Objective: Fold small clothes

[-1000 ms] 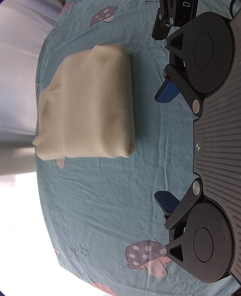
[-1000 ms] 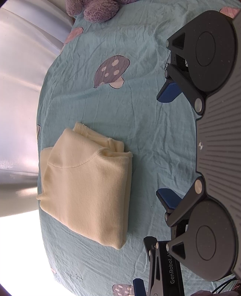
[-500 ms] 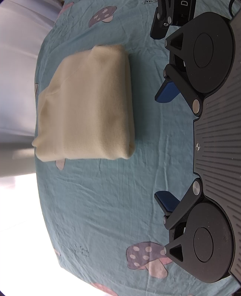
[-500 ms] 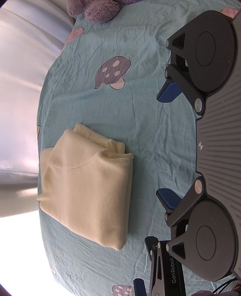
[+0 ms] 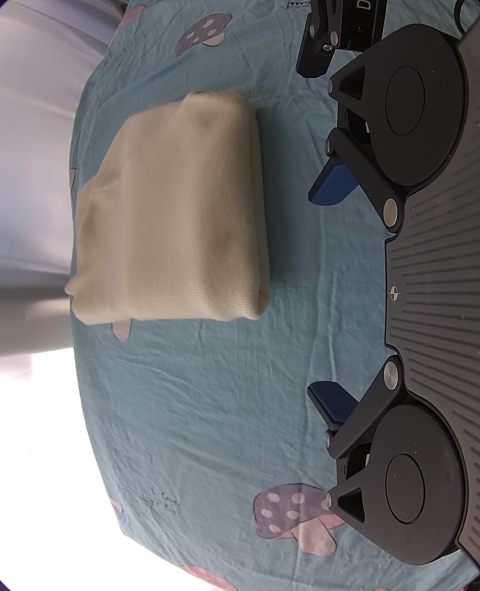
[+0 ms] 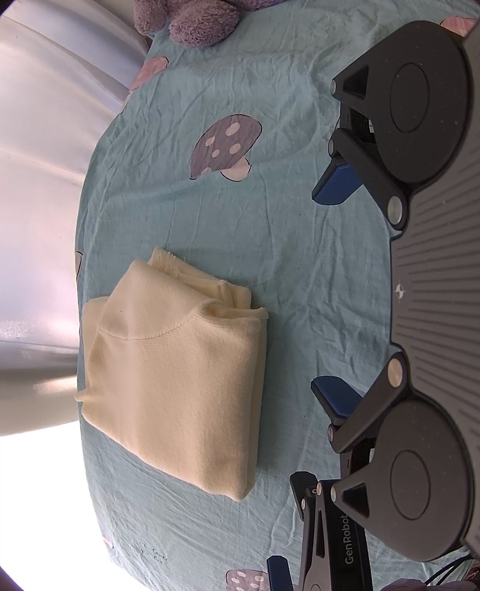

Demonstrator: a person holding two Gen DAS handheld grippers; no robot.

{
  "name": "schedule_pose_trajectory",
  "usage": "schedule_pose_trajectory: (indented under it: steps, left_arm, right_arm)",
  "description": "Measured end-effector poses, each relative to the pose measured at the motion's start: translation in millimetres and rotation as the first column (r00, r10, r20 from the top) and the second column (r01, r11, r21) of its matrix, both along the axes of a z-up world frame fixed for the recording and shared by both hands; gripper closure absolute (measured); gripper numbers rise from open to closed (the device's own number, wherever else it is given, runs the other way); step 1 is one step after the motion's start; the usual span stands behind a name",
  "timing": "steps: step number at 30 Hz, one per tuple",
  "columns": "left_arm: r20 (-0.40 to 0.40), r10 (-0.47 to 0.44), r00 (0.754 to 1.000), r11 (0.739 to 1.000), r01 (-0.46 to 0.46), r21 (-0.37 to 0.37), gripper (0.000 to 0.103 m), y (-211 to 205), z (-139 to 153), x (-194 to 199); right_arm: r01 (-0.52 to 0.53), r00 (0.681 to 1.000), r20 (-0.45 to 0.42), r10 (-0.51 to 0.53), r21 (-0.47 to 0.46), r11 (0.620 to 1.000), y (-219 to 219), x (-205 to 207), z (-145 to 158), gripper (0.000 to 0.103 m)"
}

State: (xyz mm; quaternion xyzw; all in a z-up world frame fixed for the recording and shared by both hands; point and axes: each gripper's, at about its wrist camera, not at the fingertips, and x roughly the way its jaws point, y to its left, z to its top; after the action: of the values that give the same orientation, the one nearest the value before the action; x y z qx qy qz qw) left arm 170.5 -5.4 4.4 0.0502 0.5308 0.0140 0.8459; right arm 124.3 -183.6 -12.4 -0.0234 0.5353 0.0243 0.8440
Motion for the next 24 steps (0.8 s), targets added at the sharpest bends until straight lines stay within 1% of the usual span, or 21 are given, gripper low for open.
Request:
schedule_pose_trajectory:
  steps: [24]
  left_arm:
    - [0.009, -0.014, 1.000, 1.000, 0.014, 0.006, 0.000, -1.3, 2.2, -0.5]
  right_arm:
    - [0.010, 1.000, 0.007, -0.010, -0.001, 1.000, -0.5, -0.4, 3.2, 0.004]
